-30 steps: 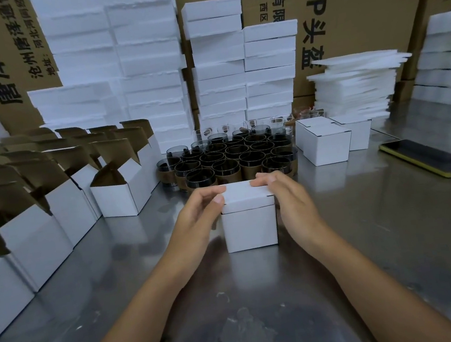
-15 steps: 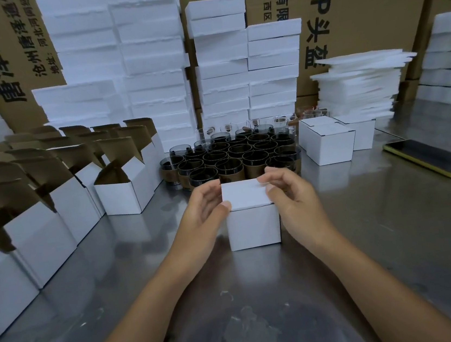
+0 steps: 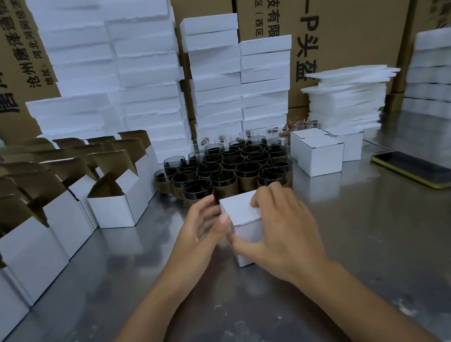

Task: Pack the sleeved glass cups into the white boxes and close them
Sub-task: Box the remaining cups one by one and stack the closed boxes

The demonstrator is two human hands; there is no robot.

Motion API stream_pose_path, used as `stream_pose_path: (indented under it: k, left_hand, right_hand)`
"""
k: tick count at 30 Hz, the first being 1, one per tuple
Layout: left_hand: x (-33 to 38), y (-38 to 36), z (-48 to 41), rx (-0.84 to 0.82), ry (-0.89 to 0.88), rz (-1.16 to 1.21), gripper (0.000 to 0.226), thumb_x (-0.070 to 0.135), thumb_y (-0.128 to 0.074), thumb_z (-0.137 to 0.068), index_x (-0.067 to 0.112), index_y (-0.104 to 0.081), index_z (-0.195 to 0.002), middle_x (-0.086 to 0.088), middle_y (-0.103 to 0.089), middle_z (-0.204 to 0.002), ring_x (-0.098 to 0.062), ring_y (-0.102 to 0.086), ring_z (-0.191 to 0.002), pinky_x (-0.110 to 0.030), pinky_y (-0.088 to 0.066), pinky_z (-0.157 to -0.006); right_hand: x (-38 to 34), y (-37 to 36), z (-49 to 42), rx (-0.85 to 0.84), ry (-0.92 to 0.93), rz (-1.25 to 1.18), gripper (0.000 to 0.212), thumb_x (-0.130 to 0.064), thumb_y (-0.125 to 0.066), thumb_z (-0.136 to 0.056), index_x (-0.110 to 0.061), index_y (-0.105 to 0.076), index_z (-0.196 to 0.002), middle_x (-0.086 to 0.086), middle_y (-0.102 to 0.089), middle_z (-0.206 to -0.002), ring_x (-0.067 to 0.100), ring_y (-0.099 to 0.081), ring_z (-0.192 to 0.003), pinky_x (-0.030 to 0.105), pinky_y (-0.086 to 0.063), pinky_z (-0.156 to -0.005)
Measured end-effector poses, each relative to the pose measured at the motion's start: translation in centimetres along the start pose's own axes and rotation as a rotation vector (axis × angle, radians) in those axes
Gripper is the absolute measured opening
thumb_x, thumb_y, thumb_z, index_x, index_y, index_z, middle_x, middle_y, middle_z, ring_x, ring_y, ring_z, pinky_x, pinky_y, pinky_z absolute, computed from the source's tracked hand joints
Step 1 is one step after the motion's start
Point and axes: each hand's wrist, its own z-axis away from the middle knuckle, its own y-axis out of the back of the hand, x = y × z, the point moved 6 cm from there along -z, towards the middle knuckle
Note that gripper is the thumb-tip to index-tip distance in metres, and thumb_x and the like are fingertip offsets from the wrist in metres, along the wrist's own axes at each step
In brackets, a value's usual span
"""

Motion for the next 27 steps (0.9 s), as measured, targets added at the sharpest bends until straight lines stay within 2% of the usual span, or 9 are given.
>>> stream_pose_path:
  k: [3,6,9,11,13,16,21,27]
  left_hand:
    - [-0.3,0.1,0.2,0.007,0.024,0.004,0.061,0.055,-0.05,-0.074,0.033,-0.044,-0.131,0.014,-0.059,-0.122,0.001,-0.054,-0.115,-0.016,-0.046,-0.085]
    - [-0.5,0.4,0.1,0.05,0.034,-0.015,0.047,0.054,-0.05,-0.074,0.037,-0.051,-0.118,0.014,-0.063,-0.113,0.001,-0.06,-0.106,-0.023,-0.047,-0.088]
    - [-0.6,0.9,-0.4,0.15,0.015,-0.027,0.03,0.044,-0.051,-0.082,0.03,-0.056,-0.108,0.012,-0.069,-0.094,-0.009,-0.065,-0.092,-0.03,-0.049,-0.085]
    - [-0.8,1.3,-0.8,0.224,0.006,-0.029,0.013,0.028,-0.052,-0.091,0.027,-0.058,-0.103,0.008,-0.069,-0.085,-0.017,-0.065,-0.086,-0.034,-0.05,-0.079]
    - [-1.0,1.5,-1.2,0.276,-0.004,-0.039,0.01,0.019,-0.053,-0.093,0.026,-0.059,-0.098,0.005,-0.067,-0.08,-0.015,-0.065,-0.078,-0.033,-0.049,-0.073]
    - [-1.2,1.7,-1.6,0.311,-0.015,-0.048,0.01,0.013,-0.053,-0.093,0.022,-0.058,-0.096,-0.001,-0.065,-0.08,-0.008,-0.064,-0.069,-0.035,-0.047,-0.073]
    - [-1.6,2.3,-2.0,0.365,-0.023,-0.062,0.012,0.008,-0.052,-0.094,0.018,-0.058,-0.094,-0.012,-0.063,-0.086,-0.005,-0.063,-0.064,-0.03,-0.048,-0.07]
    - [-1.9,2.4,-2.4,0.376,-0.028,-0.058,0.013,0.002,-0.052,-0.092,0.014,-0.058,-0.092,-0.012,-0.062,-0.08,-0.002,-0.06,-0.057,-0.014,-0.046,-0.057]
  right_hand:
    - [2.0,0.8,0.0,-0.089,-0.029,0.104,0.053,-0.062,-0.05,-0.068,-0.02,-0.041,-0.1,-0.004,-0.038,-0.1,0.019,-0.04,-0.095,0.031,-0.035,-0.074]
    - [6.2,2.4,0.3,-0.112,-0.09,0.209,0.051,-0.059,-0.048,-0.069,-0.019,-0.041,-0.1,-0.002,-0.038,-0.101,0.02,-0.04,-0.096,0.032,-0.035,-0.072]
    - [11.1,4.5,0.6,-0.085,-0.186,0.268,0.045,-0.048,-0.057,-0.069,-0.013,-0.045,-0.095,0.004,-0.042,-0.096,0.026,-0.044,-0.092,0.034,-0.037,-0.067]
    - [14.3,5.5,0.5,-0.06,-0.267,0.312,0.043,-0.044,-0.061,-0.069,-0.011,-0.044,-0.092,0.005,-0.04,-0.093,0.028,-0.043,-0.088,0.035,-0.035,-0.065]
    - [17.0,6.0,0.0,-0.043,-0.333,0.358,0.043,-0.042,-0.062,-0.07,-0.01,-0.044,-0.093,0.005,-0.038,-0.093,0.029,-0.042,-0.088,0.034,-0.032,-0.064]
    - [20.5,5.8,-1.0,-0.031,-0.429,0.431,0.044,-0.039,-0.061,-0.074,-0.006,-0.046,-0.099,0.012,-0.045,-0.1,0.033,-0.044,-0.092,0.036,-0.038,-0.065]
    - [24.3,4.5,-3.2,-0.012,-0.529,0.434,0.044,-0.034,-0.06,-0.079,-0.001,-0.045,-0.103,0.019,-0.047,-0.105,0.038,-0.045,-0.096,0.038,-0.036,-0.067]
    - [27.4,3.1,-6.1,-0.039,-0.604,0.368,0.046,-0.038,-0.057,-0.086,-0.003,-0.046,-0.114,0.02,-0.048,-0.12,0.039,-0.046,-0.111,0.048,-0.04,-0.09]
